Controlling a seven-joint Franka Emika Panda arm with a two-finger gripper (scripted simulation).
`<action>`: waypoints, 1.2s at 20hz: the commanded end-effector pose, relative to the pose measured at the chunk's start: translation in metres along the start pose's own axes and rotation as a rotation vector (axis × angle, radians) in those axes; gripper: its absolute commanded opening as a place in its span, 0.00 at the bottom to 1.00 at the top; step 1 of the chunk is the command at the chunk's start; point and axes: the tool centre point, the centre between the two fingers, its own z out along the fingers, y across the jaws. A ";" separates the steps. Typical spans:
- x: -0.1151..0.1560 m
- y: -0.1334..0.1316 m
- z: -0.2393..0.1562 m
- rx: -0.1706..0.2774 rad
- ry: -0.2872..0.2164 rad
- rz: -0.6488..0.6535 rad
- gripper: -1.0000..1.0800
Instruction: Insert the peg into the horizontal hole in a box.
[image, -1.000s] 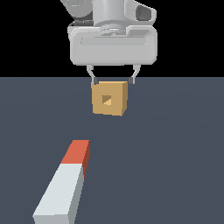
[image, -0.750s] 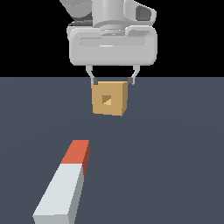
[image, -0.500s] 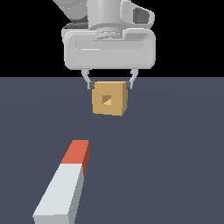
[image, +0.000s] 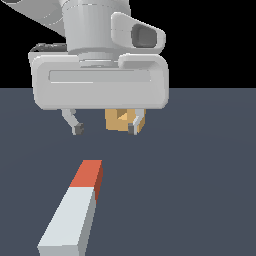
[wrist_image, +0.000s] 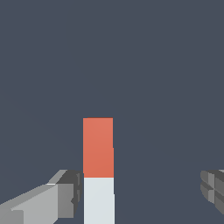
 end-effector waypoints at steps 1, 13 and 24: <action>-0.023 -0.011 0.014 0.001 -0.003 -0.004 0.96; -0.091 -0.038 0.055 0.003 -0.011 -0.019 0.96; -0.094 -0.038 0.058 0.003 -0.011 -0.018 0.96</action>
